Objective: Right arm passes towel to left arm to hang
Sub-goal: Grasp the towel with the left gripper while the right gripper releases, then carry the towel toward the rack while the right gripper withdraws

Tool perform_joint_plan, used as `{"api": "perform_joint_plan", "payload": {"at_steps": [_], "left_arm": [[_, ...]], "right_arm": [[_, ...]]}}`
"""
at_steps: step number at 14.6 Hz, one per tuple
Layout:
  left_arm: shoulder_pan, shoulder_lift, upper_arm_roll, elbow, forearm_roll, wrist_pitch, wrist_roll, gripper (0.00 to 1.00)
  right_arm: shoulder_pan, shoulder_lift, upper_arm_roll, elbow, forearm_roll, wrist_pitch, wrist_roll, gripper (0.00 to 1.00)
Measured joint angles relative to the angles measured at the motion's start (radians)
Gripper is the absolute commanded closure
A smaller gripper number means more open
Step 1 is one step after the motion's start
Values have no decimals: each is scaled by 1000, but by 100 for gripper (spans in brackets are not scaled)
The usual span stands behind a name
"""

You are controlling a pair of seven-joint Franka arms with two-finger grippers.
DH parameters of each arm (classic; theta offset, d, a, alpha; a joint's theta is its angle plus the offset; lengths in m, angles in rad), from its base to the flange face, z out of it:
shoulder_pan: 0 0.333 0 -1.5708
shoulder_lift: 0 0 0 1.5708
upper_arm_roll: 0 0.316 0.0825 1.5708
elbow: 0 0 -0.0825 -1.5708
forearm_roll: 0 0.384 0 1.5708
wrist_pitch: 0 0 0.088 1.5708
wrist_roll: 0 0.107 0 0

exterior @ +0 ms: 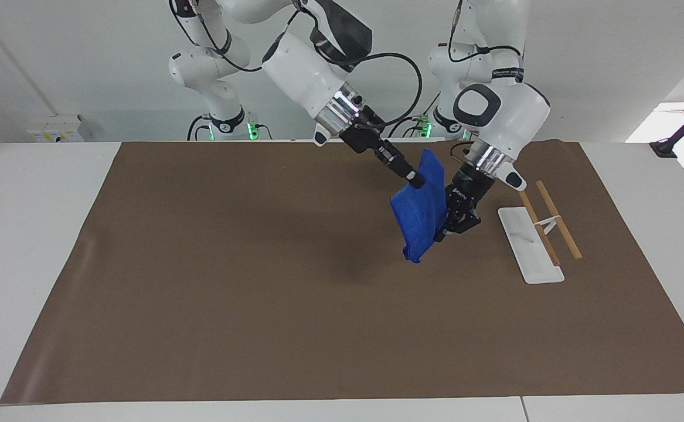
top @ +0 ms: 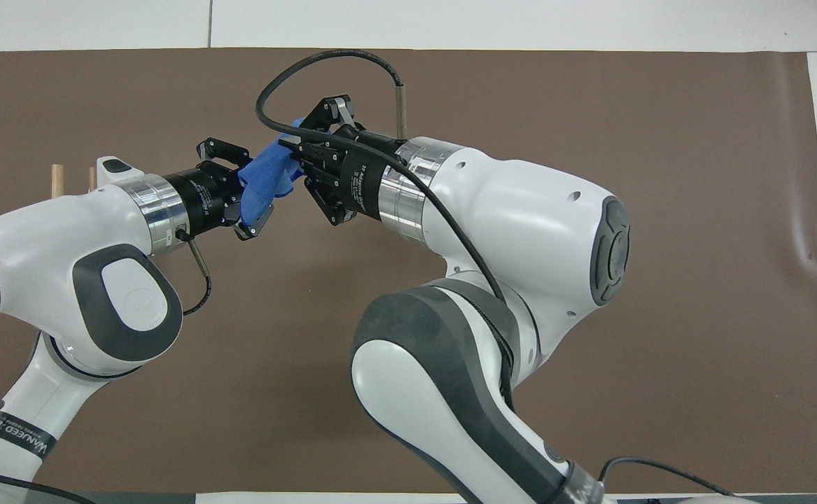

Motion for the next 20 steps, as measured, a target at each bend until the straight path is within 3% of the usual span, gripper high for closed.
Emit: {"api": "perform_joint_plan", "payload": {"at_steps": [7, 8, 9, 10, 12, 16, 20], "left_arm": [[0, -20, 3, 7, 0, 7, 2, 100], [1, -24, 4, 9, 0, 10, 2, 100], [3, -27, 7, 14, 0, 13, 2, 100], [6, -27, 9, 20, 1, 14, 5, 100], [7, -27, 14, 30, 18, 15, 25, 100], [15, -27, 18, 50, 127, 15, 45, 100], [22, -5, 18, 125, 334, -9, 51, 100]], "right_arm": [[-4, 0, 0, 0, 0, 0, 0, 100], [-7, 0, 0, 0, 0, 0, 0, 94], [-13, 0, 0, 0, 0, 0, -1, 31], [-19, 0, -1, 0, 0, 0, -6, 0], [-29, 0, -2, 0, -8, -1, -39, 0], [-88, 1, -5, -31, -85, -8, -277, 0], [-227, -12, -9, -92, -136, -126, -628, 0]]}}
